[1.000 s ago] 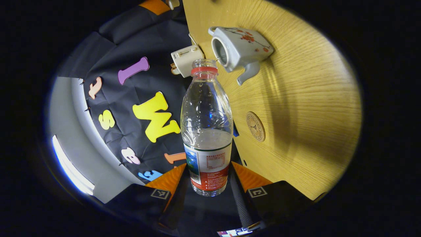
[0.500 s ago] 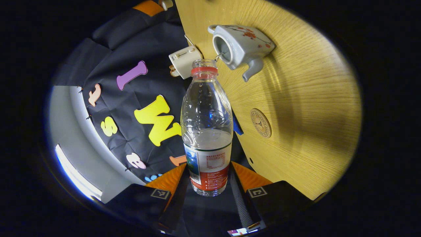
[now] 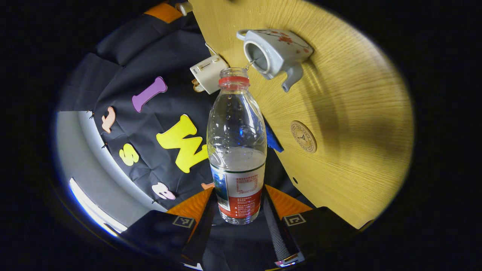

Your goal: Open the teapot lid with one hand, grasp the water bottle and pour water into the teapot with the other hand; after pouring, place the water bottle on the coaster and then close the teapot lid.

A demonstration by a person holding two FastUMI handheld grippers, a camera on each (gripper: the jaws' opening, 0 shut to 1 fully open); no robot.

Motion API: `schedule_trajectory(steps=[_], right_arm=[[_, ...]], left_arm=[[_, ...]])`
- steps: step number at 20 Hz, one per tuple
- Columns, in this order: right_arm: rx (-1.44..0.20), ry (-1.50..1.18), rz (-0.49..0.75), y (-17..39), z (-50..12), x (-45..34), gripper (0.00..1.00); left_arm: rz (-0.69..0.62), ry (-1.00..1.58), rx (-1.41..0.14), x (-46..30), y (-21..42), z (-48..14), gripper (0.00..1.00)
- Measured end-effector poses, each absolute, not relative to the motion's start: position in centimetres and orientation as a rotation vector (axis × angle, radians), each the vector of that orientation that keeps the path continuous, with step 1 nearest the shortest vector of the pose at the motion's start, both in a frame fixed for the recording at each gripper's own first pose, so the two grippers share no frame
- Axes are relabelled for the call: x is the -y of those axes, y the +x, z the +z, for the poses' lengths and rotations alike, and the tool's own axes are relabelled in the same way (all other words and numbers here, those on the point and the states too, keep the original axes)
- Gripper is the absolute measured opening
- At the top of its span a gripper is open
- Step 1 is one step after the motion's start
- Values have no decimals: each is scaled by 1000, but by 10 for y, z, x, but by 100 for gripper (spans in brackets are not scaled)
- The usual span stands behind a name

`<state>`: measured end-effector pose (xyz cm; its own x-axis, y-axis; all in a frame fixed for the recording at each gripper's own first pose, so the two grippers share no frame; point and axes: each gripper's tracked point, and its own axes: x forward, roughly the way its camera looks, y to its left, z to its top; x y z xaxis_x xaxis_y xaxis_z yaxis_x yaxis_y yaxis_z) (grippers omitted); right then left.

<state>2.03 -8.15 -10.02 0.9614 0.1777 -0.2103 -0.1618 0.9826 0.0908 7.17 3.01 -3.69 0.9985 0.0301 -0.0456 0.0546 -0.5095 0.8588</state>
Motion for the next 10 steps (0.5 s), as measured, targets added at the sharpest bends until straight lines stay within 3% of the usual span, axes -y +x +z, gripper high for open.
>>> schedule_trajectory(steps=[10], right_arm=[[-212, 93, 174, 18, -101, 85, 0]], left_arm=[[-25, 2176, -32, -22, 76, -19, 71]])
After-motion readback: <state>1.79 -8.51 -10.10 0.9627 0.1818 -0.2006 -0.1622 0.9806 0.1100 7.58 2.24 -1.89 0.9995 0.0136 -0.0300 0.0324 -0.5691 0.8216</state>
